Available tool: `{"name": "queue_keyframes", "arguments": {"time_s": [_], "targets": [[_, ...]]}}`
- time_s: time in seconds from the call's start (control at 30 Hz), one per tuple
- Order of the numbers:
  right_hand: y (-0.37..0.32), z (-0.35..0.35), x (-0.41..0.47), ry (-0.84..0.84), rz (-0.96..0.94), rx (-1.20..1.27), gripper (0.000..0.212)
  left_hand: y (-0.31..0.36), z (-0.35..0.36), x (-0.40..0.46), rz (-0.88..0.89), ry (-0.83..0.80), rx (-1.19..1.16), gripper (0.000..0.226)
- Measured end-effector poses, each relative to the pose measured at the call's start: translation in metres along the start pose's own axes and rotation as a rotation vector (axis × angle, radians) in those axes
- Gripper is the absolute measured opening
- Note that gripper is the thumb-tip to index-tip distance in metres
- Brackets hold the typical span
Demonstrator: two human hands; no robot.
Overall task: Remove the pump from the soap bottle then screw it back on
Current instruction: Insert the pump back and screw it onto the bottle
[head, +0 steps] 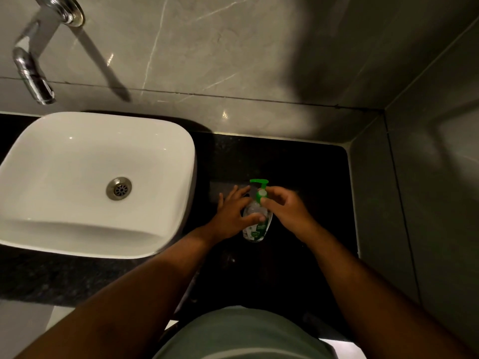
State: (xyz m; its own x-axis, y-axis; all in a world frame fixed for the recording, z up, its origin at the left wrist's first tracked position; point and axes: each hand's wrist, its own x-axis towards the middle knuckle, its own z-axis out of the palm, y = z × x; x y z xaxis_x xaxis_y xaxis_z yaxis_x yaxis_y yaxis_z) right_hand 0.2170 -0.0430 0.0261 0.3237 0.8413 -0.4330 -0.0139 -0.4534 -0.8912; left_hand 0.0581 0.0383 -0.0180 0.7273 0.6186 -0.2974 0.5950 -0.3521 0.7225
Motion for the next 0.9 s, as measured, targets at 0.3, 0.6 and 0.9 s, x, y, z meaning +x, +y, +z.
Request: {"name": "queue_keyframes", "arguments": {"time_s": [0.3,0.6,0.9], "targets": [[-0.008,0.002,-0.001,-0.038,0.007,-0.030,0.043,-0.002,0.003,0.001,0.019,-0.008,-0.010,0.081],[-0.019,-0.024,0.014,-0.412,-0.047,-0.156,0.034,0.001,-0.006,-0.003,0.072,-0.110,-0.162,0.056],[-0.009,-0.019,0.024,-0.352,-0.107,-0.101,0.021,0.003,-0.008,0.001,0.019,-0.098,-0.293,0.054]]}}
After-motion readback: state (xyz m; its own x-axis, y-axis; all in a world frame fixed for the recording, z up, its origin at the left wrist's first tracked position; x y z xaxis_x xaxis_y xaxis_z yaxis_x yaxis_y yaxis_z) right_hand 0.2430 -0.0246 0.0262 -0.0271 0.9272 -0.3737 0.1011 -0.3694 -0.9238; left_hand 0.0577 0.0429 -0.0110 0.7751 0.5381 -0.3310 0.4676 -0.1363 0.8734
